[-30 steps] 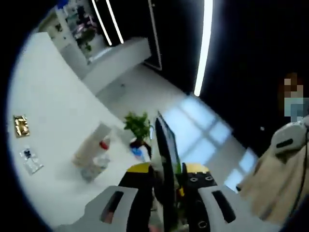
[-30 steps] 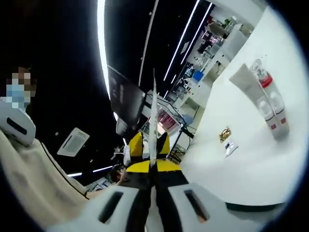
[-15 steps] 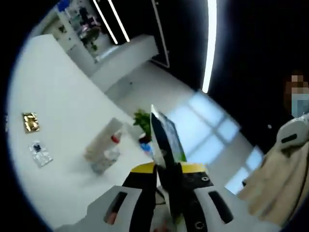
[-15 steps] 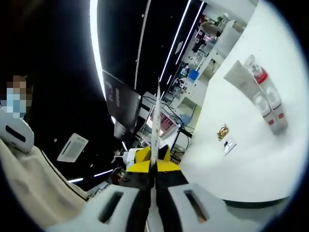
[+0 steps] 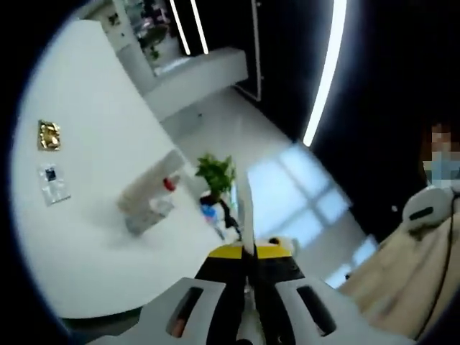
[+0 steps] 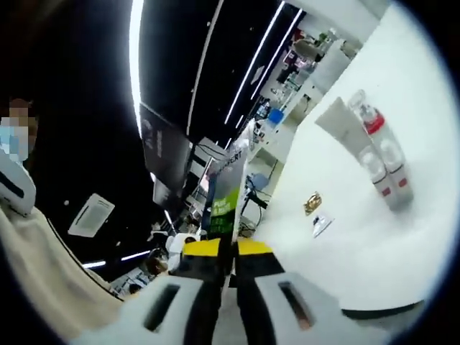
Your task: Arrange the skincare products in the storage area until every visible bottle or jar stands upright without overlapping.
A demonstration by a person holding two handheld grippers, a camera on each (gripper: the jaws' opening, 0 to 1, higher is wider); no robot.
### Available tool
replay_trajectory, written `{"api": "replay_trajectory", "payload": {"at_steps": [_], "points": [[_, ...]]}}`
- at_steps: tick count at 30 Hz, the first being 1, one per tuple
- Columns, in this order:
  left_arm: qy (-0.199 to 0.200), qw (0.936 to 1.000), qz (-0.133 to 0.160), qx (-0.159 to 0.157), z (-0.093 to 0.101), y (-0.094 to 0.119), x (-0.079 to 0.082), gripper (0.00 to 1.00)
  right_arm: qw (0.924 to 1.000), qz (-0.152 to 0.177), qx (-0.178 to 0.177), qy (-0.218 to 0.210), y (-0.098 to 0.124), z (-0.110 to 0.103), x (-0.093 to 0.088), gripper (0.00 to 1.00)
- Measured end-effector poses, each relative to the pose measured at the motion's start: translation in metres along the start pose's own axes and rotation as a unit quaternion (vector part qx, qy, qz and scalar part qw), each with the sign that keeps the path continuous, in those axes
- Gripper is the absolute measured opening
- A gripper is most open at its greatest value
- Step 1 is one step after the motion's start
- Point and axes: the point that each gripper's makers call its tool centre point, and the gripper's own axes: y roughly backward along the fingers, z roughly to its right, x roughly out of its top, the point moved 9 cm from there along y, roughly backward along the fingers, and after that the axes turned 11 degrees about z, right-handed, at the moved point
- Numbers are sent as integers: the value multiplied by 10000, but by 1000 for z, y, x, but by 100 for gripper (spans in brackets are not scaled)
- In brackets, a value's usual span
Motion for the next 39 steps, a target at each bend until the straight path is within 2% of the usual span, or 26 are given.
{"api": "replay_trajectory", "payload": {"at_steps": [2,5,9,16,26,33,39], "points": [[101,9999,103,-14,-1,0,1,0,9995,-52,-17,325,-3,1,2,10],[155,9997,202,62,-5,0,3,0,9989,-51,34,460,-6,1,4,11],[212,9985,431,258,-14,-2,11,0,9984,56,107,555,-8,4,9,28],[289,9966,591,486,-30,-8,22,0,9971,-104,-53,753,-12,16,10,43],[495,9941,579,766,-60,-23,30,0,9925,-249,-473,1102,-10,38,14,58],[668,9923,413,954,-84,-34,27,0,9867,-254,-924,1313,0,57,19,75],[622,9880,195,1399,-108,-40,22,2,9797,-266,-1241,1550,9,68,25,83]]}}
